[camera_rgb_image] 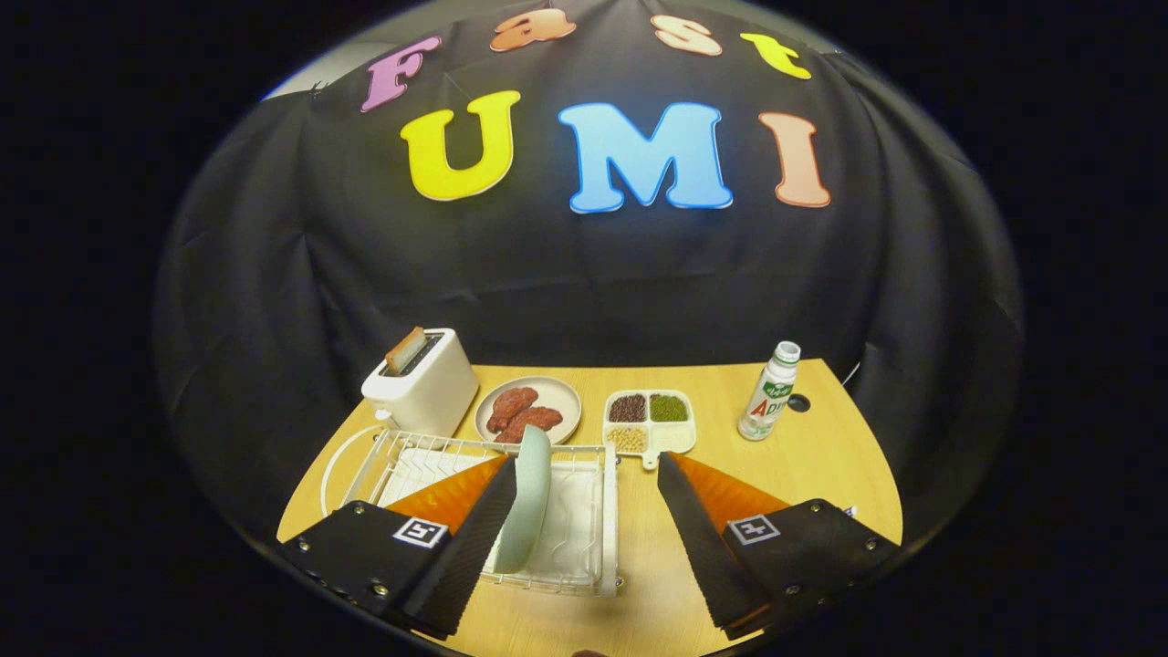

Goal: Take the plate from the dish rack, then take the spoon from the basket and place it into the plate.

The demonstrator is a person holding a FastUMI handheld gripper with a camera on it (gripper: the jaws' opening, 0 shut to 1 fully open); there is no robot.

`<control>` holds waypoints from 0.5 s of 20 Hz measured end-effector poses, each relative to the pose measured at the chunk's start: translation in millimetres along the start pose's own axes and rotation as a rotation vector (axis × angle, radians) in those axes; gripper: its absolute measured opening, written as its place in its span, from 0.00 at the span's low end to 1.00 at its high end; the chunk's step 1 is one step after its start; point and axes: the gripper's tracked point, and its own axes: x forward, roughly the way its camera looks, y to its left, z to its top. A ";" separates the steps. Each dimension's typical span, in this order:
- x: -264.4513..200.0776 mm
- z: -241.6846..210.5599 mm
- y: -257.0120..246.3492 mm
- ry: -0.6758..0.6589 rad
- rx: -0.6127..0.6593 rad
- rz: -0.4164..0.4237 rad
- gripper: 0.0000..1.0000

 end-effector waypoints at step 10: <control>54.4 -37.9 26.3 0.311 -0.043 -0.075 0.97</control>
